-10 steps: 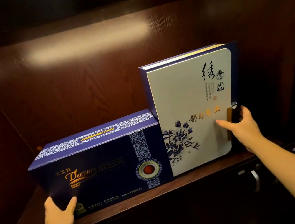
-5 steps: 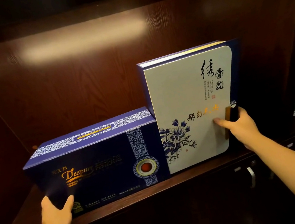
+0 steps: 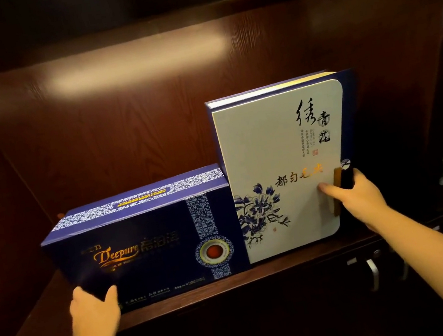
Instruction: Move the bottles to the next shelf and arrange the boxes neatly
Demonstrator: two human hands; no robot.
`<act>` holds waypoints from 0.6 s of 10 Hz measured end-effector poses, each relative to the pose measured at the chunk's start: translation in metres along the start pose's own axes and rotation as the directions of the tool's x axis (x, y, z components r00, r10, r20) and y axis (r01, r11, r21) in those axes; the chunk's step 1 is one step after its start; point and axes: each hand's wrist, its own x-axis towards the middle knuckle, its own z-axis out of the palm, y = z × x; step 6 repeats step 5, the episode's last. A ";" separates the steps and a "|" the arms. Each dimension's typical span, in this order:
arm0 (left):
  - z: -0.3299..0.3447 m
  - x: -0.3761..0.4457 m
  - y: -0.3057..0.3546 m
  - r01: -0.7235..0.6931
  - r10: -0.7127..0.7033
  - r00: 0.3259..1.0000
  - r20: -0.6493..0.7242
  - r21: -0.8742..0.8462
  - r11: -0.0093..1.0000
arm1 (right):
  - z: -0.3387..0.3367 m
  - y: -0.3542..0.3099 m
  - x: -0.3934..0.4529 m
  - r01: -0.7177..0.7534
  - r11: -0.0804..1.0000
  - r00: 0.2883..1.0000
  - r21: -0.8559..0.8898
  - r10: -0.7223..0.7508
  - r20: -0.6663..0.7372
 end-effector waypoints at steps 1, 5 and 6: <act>0.007 -0.041 0.034 -0.196 0.197 0.980 -0.026 0.055 0.979 | -0.006 0.002 0.001 0.004 0.991 0.998 -0.134 0.003 0.055; 0.030 -0.216 0.232 -0.611 0.613 0.790 0.004 0.082 0.788 | -0.075 -0.042 -0.002 0.285 0.903 0.950 -0.321 -0.220 0.223; 0.030 -0.216 0.232 -0.611 0.613 0.790 0.004 0.082 0.788 | -0.075 -0.042 -0.002 0.285 0.903 0.950 -0.321 -0.220 0.223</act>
